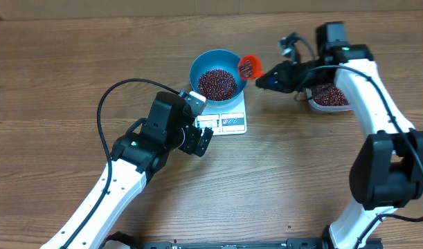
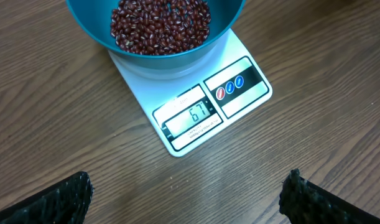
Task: Scoop item into bowl and weigh 150g on scale
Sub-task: 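Carry the filled scoop over the blue bowl with right gripper, then tip the scoop to pour beans into the blue bowl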
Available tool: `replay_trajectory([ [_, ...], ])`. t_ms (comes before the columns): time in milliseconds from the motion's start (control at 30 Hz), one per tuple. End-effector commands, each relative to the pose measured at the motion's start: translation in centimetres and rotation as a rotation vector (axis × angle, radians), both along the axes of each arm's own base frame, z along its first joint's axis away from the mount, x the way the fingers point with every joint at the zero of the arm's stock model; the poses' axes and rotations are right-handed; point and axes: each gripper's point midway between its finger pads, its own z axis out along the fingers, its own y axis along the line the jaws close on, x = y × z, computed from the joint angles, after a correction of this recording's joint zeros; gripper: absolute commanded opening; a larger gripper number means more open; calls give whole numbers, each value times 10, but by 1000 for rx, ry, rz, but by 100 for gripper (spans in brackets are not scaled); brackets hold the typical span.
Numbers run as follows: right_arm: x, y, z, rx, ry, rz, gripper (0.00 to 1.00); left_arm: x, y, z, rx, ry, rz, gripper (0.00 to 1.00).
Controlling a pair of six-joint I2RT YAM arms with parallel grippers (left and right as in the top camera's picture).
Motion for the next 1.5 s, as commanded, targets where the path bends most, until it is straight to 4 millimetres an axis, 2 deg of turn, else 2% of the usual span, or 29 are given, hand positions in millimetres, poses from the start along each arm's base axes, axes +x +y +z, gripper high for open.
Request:
replay_trajectory([
  [0, 5, 15, 21, -82, -88, 2, 4, 1, 2, -3, 9, 2, 5, 100],
  [200, 8, 38, 4, -322, -158, -13, 4, 1, 2, -3, 9, 2, 5, 100],
  [367, 16, 42, -5, -559, -257, -66, 4, 1, 2, -3, 9, 2, 5, 100],
  [633, 27, 40, 7, -891, -454, -158, 4, 1, 2, -3, 9, 2, 5, 100],
  [767, 27, 40, 11, -975, -507, -183, 4, 1, 2, -3, 9, 2, 5, 100],
  [1067, 25, 45, 12, -971, -515, -170, 4, 1, 2, -3, 9, 2, 5, 99],
  [1300, 22, 54, 8, -818, -448, -114, 4, 1, 2, -3, 9, 2, 5, 100],
  [1433, 24, 46, 17, -703, -405, -116, 4, 1, 2, -3, 9, 2, 5, 99],
  [1467, 27, 36, 27, -655, -392, -133, 4, 1, 2, -3, 9, 2, 5, 100],
])
